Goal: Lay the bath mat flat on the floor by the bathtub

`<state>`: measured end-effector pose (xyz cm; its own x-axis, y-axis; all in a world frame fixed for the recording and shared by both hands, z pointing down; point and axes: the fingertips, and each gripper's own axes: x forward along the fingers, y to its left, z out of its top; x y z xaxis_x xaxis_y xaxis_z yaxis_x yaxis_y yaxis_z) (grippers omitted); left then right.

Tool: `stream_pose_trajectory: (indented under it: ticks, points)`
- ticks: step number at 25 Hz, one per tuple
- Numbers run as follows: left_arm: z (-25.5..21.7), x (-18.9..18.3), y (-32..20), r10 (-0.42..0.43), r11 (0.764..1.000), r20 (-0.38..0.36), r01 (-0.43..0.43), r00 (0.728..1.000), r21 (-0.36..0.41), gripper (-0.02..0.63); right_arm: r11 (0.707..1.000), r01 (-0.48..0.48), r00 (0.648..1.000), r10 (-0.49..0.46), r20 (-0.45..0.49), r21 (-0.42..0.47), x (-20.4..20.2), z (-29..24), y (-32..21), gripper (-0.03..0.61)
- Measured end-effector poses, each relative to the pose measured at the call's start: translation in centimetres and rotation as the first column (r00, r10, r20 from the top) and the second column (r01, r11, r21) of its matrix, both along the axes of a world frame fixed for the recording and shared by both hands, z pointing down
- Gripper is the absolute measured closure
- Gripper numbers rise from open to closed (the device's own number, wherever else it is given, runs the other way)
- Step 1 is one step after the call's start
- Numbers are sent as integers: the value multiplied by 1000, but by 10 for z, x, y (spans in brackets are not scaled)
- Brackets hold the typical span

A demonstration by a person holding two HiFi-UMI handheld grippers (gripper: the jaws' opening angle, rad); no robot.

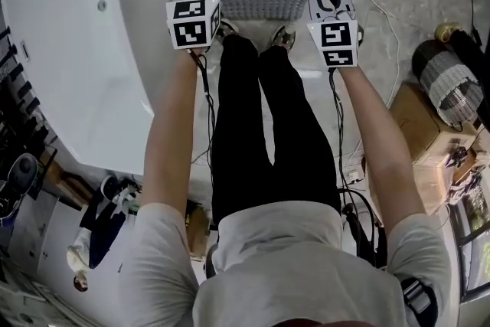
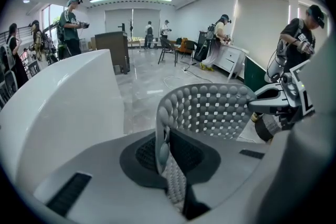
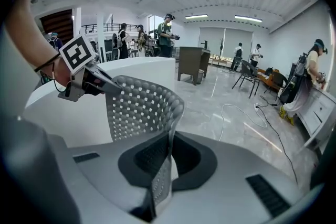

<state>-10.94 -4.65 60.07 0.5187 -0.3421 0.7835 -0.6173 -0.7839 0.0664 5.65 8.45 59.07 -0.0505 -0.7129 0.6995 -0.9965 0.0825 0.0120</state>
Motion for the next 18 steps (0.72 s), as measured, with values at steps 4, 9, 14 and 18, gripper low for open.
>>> stream_pose_trajectory:
  ticks: [4,9,14,18]
  points:
    - [-5,10,-11,22,1000,-6,-22,1000,9,584,1000,-18,1000,18,-7,-1,8,-5,-12,560]
    - [6,18,-31,34,999,-7,-34,999,1,584,1000,-15,999,14,-31,-26,17,0,-32,558]
    - [15,26,-56,36,999,-16,-35,999,3,584,1000,1,999,-3,-54,-29,22,6,-50,558]
    - [22,32,-80,10,1000,-28,-10,1000,-14,584,999,4,998,-6,-56,-33,28,9,-73,558]
